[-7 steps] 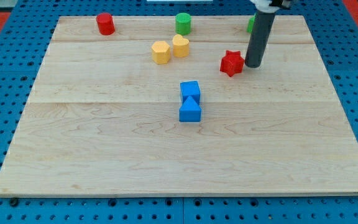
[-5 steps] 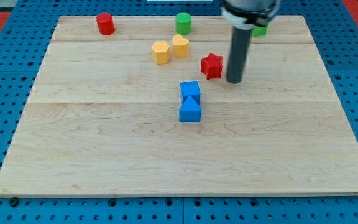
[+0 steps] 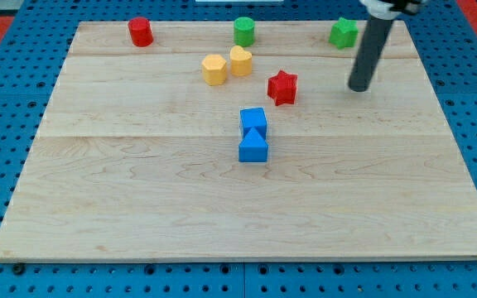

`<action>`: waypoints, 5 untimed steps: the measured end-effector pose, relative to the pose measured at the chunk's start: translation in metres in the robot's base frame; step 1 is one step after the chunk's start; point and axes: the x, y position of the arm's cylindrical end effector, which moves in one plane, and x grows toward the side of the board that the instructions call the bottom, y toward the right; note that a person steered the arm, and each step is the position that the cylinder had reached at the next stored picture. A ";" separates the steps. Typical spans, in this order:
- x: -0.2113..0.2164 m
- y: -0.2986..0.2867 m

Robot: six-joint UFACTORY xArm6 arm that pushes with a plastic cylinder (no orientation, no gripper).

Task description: Drag the red star to the center left

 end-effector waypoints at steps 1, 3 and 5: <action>-0.001 -0.030; 0.035 -0.124; -0.017 -0.080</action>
